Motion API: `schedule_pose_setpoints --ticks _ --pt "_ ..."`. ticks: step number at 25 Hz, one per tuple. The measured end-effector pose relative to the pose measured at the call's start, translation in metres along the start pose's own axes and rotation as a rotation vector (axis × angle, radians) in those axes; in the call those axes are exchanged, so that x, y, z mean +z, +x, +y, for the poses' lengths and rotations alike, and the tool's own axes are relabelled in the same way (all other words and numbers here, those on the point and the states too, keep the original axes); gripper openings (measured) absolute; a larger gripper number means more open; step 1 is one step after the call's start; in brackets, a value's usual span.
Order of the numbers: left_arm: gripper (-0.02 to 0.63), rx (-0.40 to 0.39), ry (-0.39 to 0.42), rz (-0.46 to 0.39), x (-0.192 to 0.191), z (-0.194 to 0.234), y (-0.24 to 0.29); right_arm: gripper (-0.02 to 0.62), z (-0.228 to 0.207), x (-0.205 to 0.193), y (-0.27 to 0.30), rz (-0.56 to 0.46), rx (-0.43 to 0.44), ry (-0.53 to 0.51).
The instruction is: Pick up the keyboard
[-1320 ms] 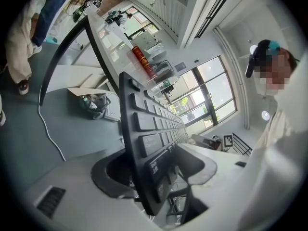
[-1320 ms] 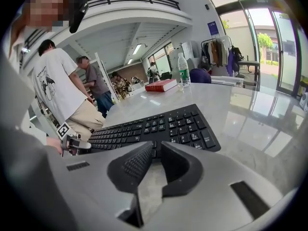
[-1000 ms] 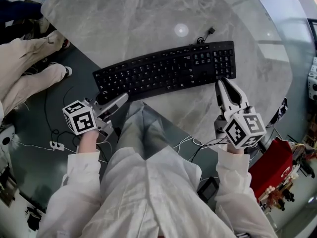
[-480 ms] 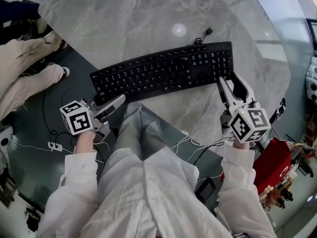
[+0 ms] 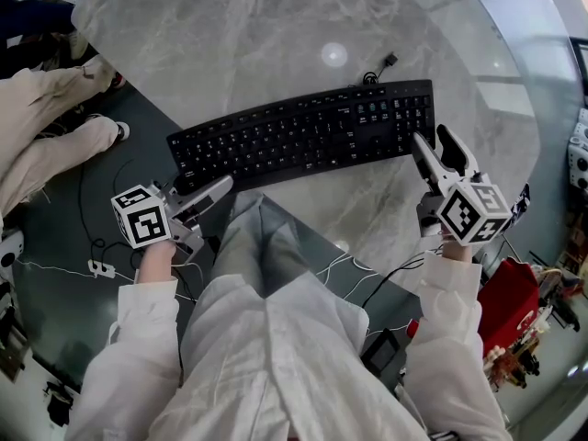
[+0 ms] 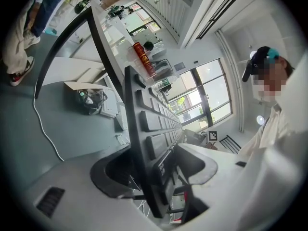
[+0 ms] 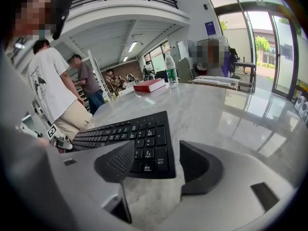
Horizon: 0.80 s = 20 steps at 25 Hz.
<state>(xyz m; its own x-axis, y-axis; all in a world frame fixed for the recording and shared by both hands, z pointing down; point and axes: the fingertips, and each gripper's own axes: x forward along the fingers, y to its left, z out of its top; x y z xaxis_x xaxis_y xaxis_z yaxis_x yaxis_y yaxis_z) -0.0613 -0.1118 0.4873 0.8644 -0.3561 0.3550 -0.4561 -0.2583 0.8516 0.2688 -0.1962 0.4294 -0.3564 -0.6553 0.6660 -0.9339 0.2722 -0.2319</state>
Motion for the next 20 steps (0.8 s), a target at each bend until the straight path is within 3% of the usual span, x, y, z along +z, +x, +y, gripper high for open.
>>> schedule_pose_setpoints --ticks 8,20 --pt "0.287 -0.018 0.001 0.009 0.0 0.0 0.001 0.278 -0.004 0.0 0.01 -0.02 0.043 0.037" --pt "0.296 -0.025 -0.009 0.017 -0.001 0.001 0.002 0.285 0.012 -0.009 0.017 0.043 0.239 0.078"
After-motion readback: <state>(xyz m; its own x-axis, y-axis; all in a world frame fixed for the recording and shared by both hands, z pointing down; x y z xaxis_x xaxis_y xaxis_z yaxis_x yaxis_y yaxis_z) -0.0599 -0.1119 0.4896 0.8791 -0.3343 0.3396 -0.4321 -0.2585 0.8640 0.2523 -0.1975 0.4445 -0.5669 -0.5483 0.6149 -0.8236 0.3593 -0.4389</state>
